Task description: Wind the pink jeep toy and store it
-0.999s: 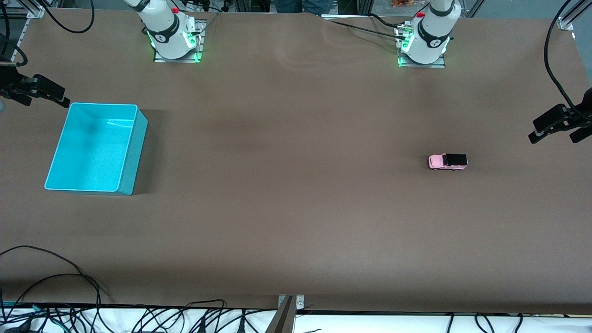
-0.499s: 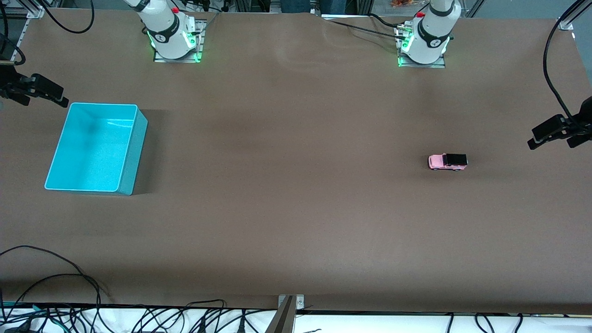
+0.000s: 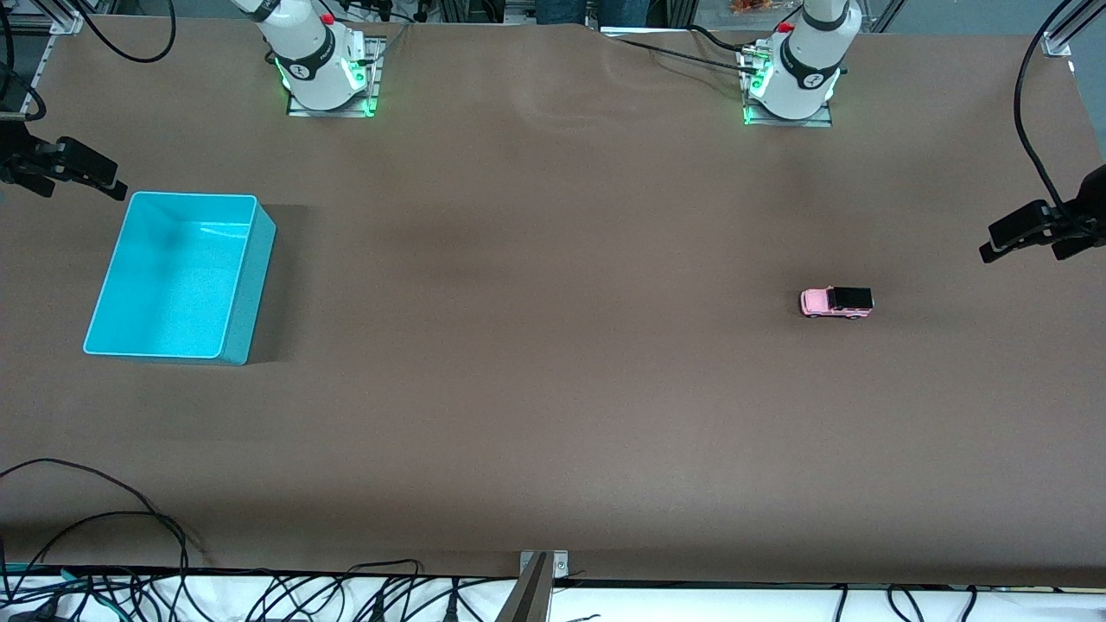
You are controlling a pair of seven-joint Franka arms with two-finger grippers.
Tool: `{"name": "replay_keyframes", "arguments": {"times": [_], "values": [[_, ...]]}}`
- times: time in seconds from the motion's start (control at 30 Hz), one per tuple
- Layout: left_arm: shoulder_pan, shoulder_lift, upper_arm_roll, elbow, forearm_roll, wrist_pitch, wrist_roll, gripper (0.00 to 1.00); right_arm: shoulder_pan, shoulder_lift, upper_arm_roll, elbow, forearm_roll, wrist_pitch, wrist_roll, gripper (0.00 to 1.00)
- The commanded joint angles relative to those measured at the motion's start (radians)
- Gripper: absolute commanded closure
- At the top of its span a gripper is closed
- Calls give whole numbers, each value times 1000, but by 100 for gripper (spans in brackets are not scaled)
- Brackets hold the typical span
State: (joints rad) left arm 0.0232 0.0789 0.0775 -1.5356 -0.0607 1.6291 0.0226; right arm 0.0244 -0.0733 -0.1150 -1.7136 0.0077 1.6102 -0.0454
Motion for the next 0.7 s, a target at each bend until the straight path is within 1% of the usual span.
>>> {"name": "replay_keyframes", "arguments": {"times": [0.0,0.2,0.67], "values": [[1,-19,-18,-6,-19,-34,13,0,-4,-3,-2,15,6,-21,-11,0],[1,-24,-36,-8,-19,-51,11,0,-4,-3,-2,15,6,-21,-11,0],[1,-27,-41,-11,-16,-52,11,0,-4,-3,-2,15,6,-19,-11,0]]}}
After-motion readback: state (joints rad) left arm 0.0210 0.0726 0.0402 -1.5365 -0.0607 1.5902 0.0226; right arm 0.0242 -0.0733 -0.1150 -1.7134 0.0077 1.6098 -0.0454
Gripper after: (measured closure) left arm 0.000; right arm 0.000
